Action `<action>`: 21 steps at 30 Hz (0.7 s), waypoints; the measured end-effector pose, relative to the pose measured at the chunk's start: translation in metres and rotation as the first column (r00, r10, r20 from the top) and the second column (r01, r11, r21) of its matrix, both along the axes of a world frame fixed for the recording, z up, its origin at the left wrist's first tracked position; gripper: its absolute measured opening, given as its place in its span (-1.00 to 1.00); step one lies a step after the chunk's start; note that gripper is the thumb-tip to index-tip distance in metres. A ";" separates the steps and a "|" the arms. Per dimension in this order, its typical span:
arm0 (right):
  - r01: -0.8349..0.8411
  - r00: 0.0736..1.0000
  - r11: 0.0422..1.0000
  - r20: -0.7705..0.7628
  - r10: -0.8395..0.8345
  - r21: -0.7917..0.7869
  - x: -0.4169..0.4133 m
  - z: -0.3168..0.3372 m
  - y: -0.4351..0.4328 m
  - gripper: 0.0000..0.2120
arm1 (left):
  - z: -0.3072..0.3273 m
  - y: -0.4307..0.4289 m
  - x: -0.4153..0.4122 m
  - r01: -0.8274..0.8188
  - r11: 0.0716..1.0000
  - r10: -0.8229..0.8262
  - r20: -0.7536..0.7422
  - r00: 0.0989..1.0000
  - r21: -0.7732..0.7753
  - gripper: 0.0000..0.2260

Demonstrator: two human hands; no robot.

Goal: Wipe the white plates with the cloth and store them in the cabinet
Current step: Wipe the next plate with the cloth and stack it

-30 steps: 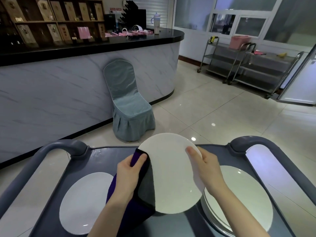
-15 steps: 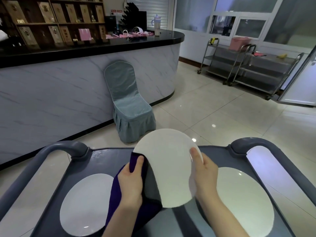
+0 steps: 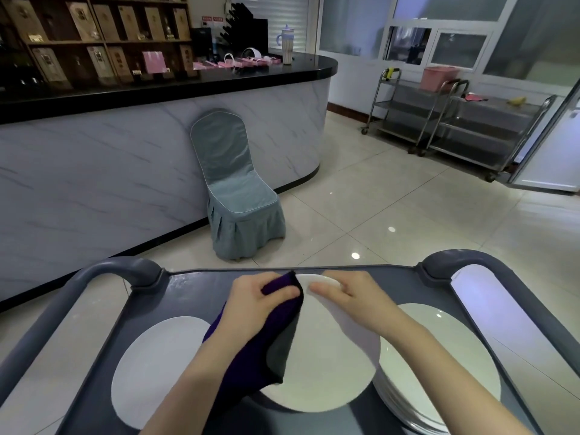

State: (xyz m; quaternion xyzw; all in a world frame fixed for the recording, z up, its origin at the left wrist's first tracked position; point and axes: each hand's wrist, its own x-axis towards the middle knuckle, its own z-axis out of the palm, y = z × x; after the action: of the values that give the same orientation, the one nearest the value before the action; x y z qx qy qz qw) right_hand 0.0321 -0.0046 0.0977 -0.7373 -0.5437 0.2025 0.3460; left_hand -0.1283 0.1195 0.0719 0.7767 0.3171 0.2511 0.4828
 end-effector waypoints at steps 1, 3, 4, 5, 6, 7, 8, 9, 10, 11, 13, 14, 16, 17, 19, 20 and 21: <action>0.007 1.000 1.000 0.015 -0.008 0.015 -0.001 -0.001 0.000 -0.55 | 0.001 -0.001 0.000 0.010 1.000 -0.010 -0.008 1.000 -0.014 -0.84; 0.052 0.999 0.996 -0.011 -0.051 0.069 0.001 -0.005 -0.003 -0.54 | 0.001 -0.006 -0.003 -0.045 0.996 0.047 0.032 0.998 -0.082 -0.88; 0.106 0.992 0.990 -0.072 -0.099 0.098 0.002 -0.006 -0.005 -0.55 | -0.002 -0.009 -0.006 -0.113 0.983 0.125 0.078 0.989 -0.142 -0.89; 0.189 0.971 0.975 -0.172 -0.168 0.119 0.003 -0.010 -0.007 -0.57 | -0.007 -0.013 -0.008 -0.192 0.956 0.222 0.123 0.967 -0.221 -0.89; 0.298 0.921 0.945 -0.301 -0.247 0.135 0.002 -0.014 -0.009 -0.60 | -0.013 -0.017 -0.010 -0.264 0.913 0.322 0.151 0.935 -0.310 -0.87; 0.397 0.844 0.909 -0.440 -0.307 0.127 0.000 -0.018 -0.010 -0.63 | -0.018 -0.021 -0.013 -0.316 0.865 0.401 0.158 0.902 -0.390 -0.85; 0.465 0.764 0.879 -0.549 -0.338 0.105 -0.003 -0.022 -0.010 -0.66 | -0.022 -0.024 -0.015 -0.346 0.826 0.450 0.150 0.880 -0.446 -0.83; 0.496 0.715 0.864 -0.607 -0.348 0.089 -0.005 -0.027 -0.011 -0.69 | -0.025 -0.024 -0.016 -0.361 0.807 0.469 0.137 0.872 -0.468 -0.82; 0.496 0.714 0.865 -0.604 -0.355 0.077 -0.007 -0.029 -0.012 -0.71 | -0.025 -0.021 -0.018 -0.359 0.815 0.458 0.126 0.880 -0.454 -0.81; 0.472 0.747 0.879 -0.563 -0.353 0.075 -0.007 -0.029 -0.014 -0.72 | -0.023 -0.017 -0.019 -0.340 0.844 0.422 0.121 0.898 -0.415 -0.80; 0.359 0.859 0.929 -0.421 -0.292 0.088 -0.006 -0.024 -0.015 -0.70 | -0.014 -0.009 -0.018 -0.236 0.933 0.274 0.107 0.956 -0.273 -0.81; 0.270 0.916 0.959 -0.331 -0.229 0.082 -0.007 -0.020 -0.014 -0.66 | -0.008 -0.005 -0.016 -0.148 0.974 0.162 0.068 0.984 -0.171 -0.83; 0.078 0.984 0.996 -0.164 -0.071 0.036 -0.012 -0.019 -0.009 -0.60 | -0.001 -0.001 -0.010 0.061 0.998 -0.061 -0.071 0.996 -0.003 -0.86; 0.022 0.992 1.000 -0.122 -0.020 0.019 -0.014 -0.020 -0.007 -0.58 | 0.001 0.000 -0.008 0.133 0.991 -0.129 -0.124 0.984 0.026 -0.85; 0.023 0.992 0.999 -0.126 -0.018 0.039 -0.010 -0.020 -0.006 -0.56 | 0.001 -0.003 -0.009 0.117 0.993 -0.117 -0.110 0.987 -0.013 -0.82; 0.070 0.987 0.996 -0.150 -0.060 0.064 -0.006 -0.019 -0.008 -0.55 | -0.002 -0.005 -0.011 0.038 0.997 -0.041 -0.050 0.998 -0.069 -0.84; 0.147 0.973 0.985 -0.192 -0.128 0.089 -0.002 -0.018 -0.010 -0.55 | -0.008 -0.009 -0.014 -0.066 0.986 0.070 0.021 0.997 -0.152 -0.86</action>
State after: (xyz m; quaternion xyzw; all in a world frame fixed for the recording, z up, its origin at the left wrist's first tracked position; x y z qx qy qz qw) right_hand 0.0297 -0.0149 0.0793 -0.7323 -0.4663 0.2178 0.4458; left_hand -0.1426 0.1108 0.0639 0.7233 0.3554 0.2527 0.5355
